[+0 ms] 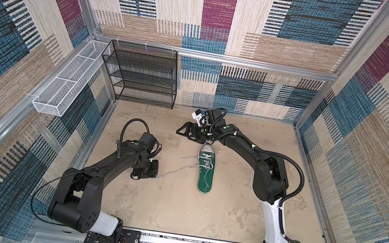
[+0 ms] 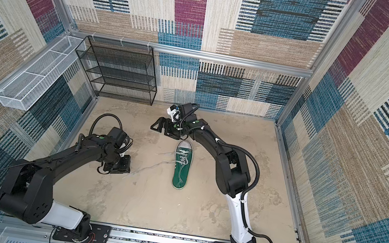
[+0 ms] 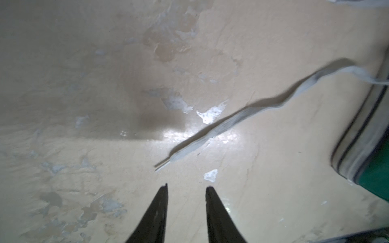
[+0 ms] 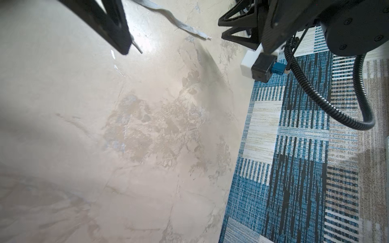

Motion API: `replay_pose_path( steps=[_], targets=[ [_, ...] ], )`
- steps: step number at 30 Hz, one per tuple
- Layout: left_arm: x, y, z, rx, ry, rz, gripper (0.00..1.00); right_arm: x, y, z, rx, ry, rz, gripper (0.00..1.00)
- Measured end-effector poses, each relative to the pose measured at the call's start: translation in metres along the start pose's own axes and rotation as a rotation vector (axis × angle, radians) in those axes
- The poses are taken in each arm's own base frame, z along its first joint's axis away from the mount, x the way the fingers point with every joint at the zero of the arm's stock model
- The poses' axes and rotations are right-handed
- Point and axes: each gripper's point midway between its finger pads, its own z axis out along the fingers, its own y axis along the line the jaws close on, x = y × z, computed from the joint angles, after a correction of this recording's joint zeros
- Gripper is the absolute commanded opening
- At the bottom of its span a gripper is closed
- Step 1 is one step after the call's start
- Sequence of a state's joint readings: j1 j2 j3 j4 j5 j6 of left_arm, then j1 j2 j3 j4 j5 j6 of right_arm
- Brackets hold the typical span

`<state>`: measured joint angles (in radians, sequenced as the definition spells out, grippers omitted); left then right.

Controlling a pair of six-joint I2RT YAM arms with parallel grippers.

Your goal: Tie the shoes

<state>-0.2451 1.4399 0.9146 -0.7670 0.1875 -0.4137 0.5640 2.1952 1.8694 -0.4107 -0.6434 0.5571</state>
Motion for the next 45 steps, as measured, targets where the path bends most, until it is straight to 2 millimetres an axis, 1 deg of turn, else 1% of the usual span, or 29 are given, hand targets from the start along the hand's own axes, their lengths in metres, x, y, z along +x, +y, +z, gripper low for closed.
replay_pose_path(
  steps=[2,4,7,10,12,15,18,20,24,26,28,32,37,41,45],
  targets=[
    [-0.003,-0.014,-0.003,0.028,-0.012,0.003,0.30,-0.003,-0.008,-0.016,0.027,-0.028,0.014,0.97],
    [-0.007,-0.035,-0.006,0.059,-0.021,0.025,0.28,-0.004,-0.024,-0.038,0.066,-0.060,0.041,0.97],
    [-0.014,-0.060,-0.003,0.074,-0.022,0.059,0.27,0.005,-0.051,-0.071,0.125,-0.094,0.086,0.97],
    [-0.020,-0.083,0.008,0.078,-0.004,0.084,0.26,0.018,-0.079,-0.101,0.182,-0.118,0.125,0.97],
    [-0.025,-0.097,0.017,0.084,0.007,0.087,0.26,0.024,-0.089,-0.117,0.206,-0.135,0.136,0.97],
    [-0.029,-0.118,0.032,0.165,0.027,0.058,0.26,0.035,-0.096,-0.137,0.223,-0.152,0.139,0.97],
    [-0.035,-0.133,0.045,0.226,0.040,0.010,0.26,0.043,-0.104,-0.151,0.227,-0.163,0.152,0.97],
    [-0.039,-0.139,0.050,0.237,0.041,-0.005,0.26,0.049,-0.108,-0.157,0.229,-0.164,0.160,0.97],
    [-0.051,-0.158,0.049,0.251,0.018,0.012,0.23,0.055,-0.111,-0.166,0.231,-0.171,0.156,0.97],
    [-0.056,-0.165,0.049,0.227,0.002,0.028,0.22,0.056,-0.114,-0.168,0.229,-0.171,0.154,0.97],
    [-0.056,-0.171,0.051,0.203,0.001,0.045,0.22,0.057,-0.117,-0.169,0.233,-0.174,0.158,0.97],
    [-0.054,-0.169,0.056,0.116,0.008,0.071,0.22,0.055,-0.119,-0.172,0.222,-0.184,0.159,0.97],
    [-0.060,-0.160,0.058,0.036,-0.006,0.069,0.24,0.054,-0.119,-0.172,0.206,-0.180,0.154,0.97],
    [-0.059,-0.155,0.065,-0.004,0.008,0.069,0.24,0.054,-0.121,-0.174,0.204,-0.180,0.146,0.97],
    [-0.057,-0.158,0.069,-0.015,0.020,0.076,0.25,0.058,-0.126,-0.177,0.211,-0.183,0.156,0.97]
  ],
)
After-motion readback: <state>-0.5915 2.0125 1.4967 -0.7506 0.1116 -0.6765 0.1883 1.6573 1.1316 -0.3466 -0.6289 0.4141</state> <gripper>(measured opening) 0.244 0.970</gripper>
